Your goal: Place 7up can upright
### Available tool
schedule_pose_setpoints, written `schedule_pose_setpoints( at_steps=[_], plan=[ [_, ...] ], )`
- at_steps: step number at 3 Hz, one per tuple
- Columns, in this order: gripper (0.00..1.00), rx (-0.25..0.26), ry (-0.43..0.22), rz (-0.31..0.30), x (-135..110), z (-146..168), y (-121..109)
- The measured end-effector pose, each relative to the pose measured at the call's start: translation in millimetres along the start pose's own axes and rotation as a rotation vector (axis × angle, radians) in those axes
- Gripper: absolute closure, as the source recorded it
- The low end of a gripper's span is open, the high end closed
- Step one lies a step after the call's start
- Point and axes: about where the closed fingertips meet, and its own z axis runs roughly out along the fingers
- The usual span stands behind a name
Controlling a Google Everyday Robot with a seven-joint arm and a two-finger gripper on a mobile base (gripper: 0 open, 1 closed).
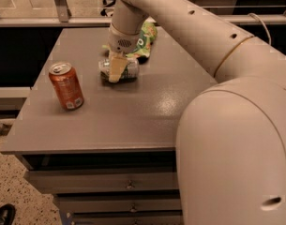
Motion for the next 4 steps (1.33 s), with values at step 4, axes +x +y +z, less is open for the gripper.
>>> schedule_pose_setpoints(
  at_steps=[4],
  plan=[
    [1.00, 0.339, -0.589, 0.182, 44.8, -129.9, 24.0]
  ],
)
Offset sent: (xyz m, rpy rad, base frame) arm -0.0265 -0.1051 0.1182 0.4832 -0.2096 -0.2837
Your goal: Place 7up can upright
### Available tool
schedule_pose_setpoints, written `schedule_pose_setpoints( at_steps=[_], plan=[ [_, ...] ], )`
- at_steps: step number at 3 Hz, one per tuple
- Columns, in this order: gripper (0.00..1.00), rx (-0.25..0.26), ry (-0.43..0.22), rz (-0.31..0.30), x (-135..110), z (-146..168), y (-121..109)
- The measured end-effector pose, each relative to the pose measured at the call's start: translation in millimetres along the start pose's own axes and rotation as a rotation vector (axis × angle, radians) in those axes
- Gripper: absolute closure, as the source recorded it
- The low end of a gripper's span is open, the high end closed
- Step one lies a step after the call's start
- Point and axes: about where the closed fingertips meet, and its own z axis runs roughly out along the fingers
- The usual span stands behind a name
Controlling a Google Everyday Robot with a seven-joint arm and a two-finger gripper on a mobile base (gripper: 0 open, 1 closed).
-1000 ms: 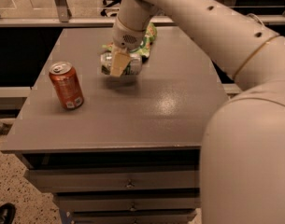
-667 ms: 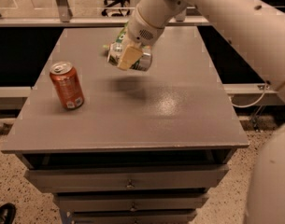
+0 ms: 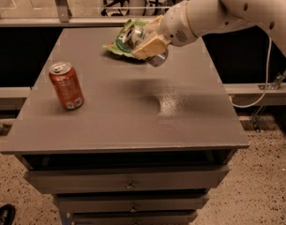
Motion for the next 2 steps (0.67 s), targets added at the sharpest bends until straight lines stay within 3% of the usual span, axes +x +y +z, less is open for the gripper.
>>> schedule_pose_setpoints(
  at_steps=[1, 2],
  plan=[
    [1.00, 0.062, -0.216, 0.048, 1.0, -28.8, -8.0],
    [1.00, 0.111, -0.383, 0.101, 14.4, -50.1, -11.6]
  ],
)
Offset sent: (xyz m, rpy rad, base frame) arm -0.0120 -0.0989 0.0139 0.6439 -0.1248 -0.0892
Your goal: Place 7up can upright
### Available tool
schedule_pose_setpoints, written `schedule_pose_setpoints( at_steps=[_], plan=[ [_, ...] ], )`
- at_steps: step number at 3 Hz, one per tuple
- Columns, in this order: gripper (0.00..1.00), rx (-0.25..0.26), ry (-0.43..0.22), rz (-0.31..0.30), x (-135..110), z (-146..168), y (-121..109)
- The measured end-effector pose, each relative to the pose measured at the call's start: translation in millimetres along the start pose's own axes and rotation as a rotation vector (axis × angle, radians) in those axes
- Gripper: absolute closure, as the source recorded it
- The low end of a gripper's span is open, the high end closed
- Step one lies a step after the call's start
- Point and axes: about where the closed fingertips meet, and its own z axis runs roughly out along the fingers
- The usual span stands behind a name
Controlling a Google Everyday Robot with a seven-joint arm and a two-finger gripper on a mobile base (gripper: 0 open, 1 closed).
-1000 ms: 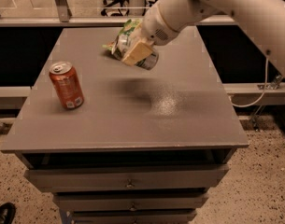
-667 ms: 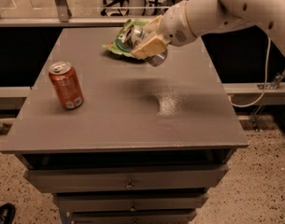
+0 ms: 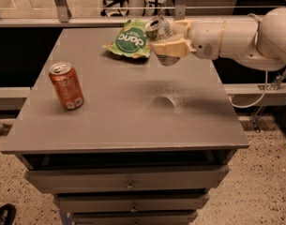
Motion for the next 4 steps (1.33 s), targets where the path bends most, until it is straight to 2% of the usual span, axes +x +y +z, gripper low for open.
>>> schedule_pose_setpoints(
  at_steps=[1, 2, 3, 4],
  plan=[
    [1.00, 0.015, -0.059, 0.014, -2.1, -10.5, -0.9],
    [1.00, 0.015, -0.059, 0.014, -2.1, -10.4, -0.8],
    [1.00, 0.021, -0.115, 0.061, 11.5, -12.5, -6.4],
    [1.00, 0.049, -0.161, 0.116, 32.1, -32.7, -11.7]
  ],
)
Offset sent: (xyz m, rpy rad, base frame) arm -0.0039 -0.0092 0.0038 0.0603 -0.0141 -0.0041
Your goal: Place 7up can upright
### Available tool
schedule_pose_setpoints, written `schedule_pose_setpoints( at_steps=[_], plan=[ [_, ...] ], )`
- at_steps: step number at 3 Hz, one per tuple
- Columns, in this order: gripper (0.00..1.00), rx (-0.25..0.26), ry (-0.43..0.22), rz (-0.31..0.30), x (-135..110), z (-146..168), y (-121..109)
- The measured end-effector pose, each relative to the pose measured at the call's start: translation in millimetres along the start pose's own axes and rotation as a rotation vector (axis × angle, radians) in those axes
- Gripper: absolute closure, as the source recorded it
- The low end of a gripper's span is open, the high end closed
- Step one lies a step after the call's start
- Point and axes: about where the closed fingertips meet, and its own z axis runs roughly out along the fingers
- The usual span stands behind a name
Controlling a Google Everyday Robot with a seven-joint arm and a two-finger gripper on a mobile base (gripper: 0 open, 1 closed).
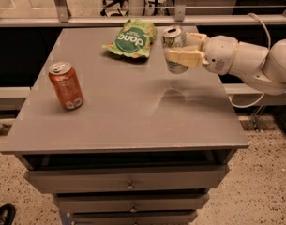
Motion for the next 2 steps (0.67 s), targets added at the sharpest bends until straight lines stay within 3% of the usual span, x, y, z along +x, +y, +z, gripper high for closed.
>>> schedule_pose_setpoints(
  at_steps=[2],
  plan=[
    [1.00, -0.018, -0.038, 0.112, 30.3, -33.9, 3.0]
  ],
)
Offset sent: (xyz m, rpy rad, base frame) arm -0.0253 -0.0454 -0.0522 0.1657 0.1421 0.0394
